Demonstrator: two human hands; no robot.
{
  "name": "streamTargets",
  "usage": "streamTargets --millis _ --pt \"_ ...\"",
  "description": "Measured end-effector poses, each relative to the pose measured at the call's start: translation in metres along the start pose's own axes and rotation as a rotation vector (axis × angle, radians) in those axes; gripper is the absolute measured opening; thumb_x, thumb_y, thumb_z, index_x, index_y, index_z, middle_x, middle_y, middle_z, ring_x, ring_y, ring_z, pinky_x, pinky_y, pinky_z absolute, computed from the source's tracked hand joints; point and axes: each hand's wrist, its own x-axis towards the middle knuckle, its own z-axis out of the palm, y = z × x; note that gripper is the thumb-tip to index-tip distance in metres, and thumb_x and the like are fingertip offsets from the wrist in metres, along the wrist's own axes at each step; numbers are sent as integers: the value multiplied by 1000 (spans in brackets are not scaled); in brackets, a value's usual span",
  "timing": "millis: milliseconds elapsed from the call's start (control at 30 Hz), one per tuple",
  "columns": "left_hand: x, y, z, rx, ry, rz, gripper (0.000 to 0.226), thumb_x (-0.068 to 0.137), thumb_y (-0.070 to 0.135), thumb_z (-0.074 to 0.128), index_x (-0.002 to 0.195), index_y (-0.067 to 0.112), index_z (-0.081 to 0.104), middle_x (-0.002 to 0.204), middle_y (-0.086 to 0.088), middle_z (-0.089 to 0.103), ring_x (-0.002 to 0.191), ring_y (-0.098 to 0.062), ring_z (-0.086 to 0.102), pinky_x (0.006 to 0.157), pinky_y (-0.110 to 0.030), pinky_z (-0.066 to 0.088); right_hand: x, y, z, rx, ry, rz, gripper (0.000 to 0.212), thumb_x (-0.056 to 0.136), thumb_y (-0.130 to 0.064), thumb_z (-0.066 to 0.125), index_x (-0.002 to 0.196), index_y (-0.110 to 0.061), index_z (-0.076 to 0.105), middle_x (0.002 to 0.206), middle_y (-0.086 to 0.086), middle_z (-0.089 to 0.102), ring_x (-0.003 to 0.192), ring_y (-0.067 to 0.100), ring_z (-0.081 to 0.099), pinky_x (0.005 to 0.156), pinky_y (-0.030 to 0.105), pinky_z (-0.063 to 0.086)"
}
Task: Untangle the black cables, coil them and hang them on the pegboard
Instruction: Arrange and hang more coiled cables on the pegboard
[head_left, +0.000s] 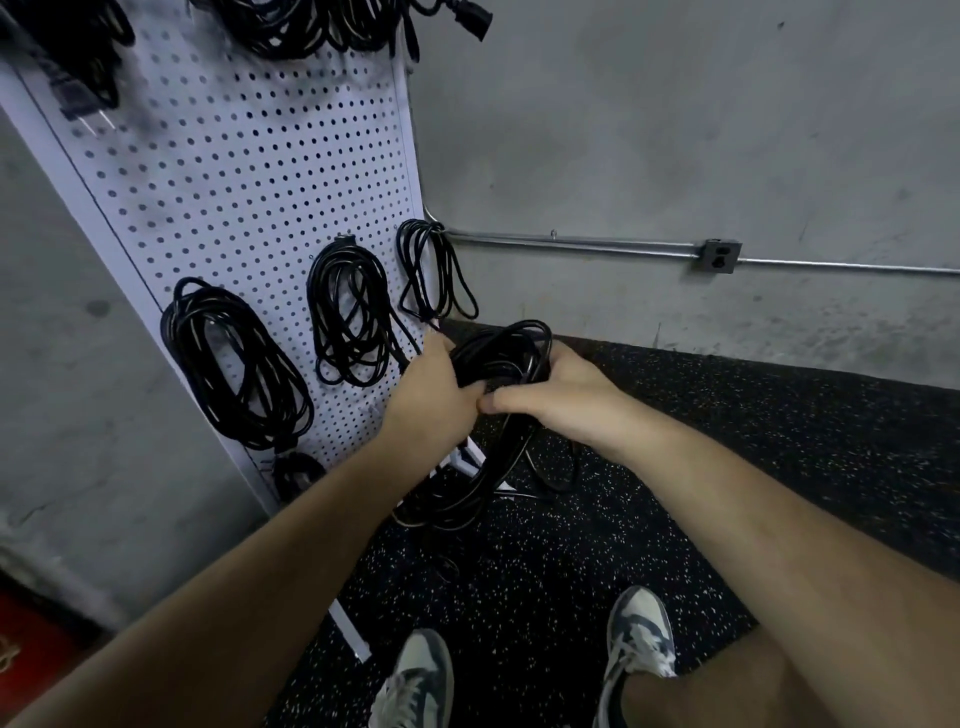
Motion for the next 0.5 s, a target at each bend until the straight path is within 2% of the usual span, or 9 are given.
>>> streamTargets --millis 67,100,133,200,267,333,400,500 --pt "-1 -10 0 -78 -31 -32 8 95 16 63 92 16 55 73 5 55 62 -6 54 57 -27 41 3 4 11 -56 19 -25 18 80 -17 77 96 -20 69 88 -3 72 83 9 65 74 23 50" --pt "-1 -17 0 -135 -58 -24 15 95 16 63 82 17 57 65 6 53 52 -1 50 53 -25 37 2 3 15 -71 -2 -24 8 84 -12 71 88 -18 67 80 -1 68 76 11 61 69 24 47" --pt "-2 -22 -2 -193 -95 -24 16 95 18 63 80 18 59 62 8 55 48 1 49 52 -24 36 4 4 17 -94 -26 -28 8 86 -10 68 84 -18 66 77 -1 65 74 13 59 67 26 46" --pt "-5 -31 -8 -310 -172 -53 4 95 24 66 91 23 66 71 10 65 56 6 57 57 -18 42 9 7 19 -131 -72 -33 7 87 -11 67 88 -18 68 86 3 71 81 15 63 75 31 49" --pt "-8 -38 -11 -533 -262 -109 2 96 20 68 97 22 68 74 7 70 63 -4 65 62 -15 50 13 9 21 -123 -99 -38 10 87 -13 67 94 -19 69 89 5 71 83 16 62 78 34 50" --pt "-10 -48 -8 -694 -261 -176 14 95 12 69 83 17 64 57 2 53 49 -11 51 60 -25 53 22 15 28 -94 -88 -7 9 87 -14 66 95 -18 69 84 0 66 80 14 61 75 31 47" --pt "-13 -57 0 -756 -228 -239 33 92 6 69 67 16 50 51 1 37 42 -13 37 56 -31 44 32 25 38 -99 -55 23 14 86 -17 66 100 -17 69 84 -1 68 79 14 62 73 30 47" --pt "-27 -89 18 -862 -209 -346 30 88 3 64 66 14 48 53 -2 37 47 -17 36 58 -34 35 52 61 71 -219 -24 31 22 90 -20 62 111 -14 64 95 5 70 87 20 66 70 30 47"
